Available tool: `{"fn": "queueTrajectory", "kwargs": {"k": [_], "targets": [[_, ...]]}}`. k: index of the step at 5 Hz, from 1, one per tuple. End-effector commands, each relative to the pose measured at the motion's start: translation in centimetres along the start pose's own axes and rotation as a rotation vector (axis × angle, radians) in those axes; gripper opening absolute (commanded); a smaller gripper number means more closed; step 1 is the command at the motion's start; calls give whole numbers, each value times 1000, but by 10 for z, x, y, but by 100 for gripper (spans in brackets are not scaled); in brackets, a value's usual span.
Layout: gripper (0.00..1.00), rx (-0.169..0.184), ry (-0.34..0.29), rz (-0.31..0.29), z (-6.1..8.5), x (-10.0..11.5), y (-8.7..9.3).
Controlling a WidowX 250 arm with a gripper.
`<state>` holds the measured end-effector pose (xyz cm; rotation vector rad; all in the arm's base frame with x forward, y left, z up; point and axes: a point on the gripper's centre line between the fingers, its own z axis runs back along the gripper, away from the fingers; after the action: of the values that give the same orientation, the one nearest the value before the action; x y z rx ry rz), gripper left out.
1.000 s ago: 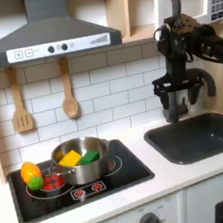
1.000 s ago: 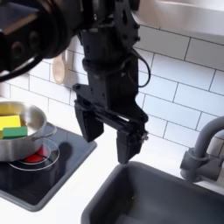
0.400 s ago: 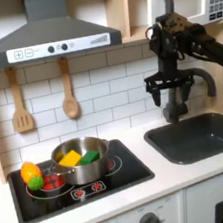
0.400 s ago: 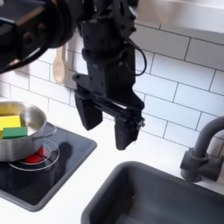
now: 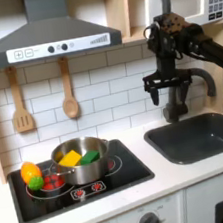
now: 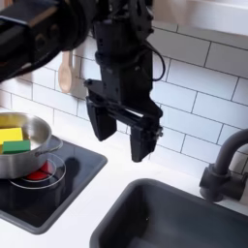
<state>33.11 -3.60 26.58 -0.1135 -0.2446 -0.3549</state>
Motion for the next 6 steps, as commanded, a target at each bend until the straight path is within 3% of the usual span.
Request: {"fn": "queueTrajectory", "kwargs": {"k": [1, 3, 6], "targets": [[100, -3, 6, 9, 5, -17, -11], [100, -8, 3, 2, 11, -25, -20], [100, 11, -19, 26, 9, 0, 2]]}}
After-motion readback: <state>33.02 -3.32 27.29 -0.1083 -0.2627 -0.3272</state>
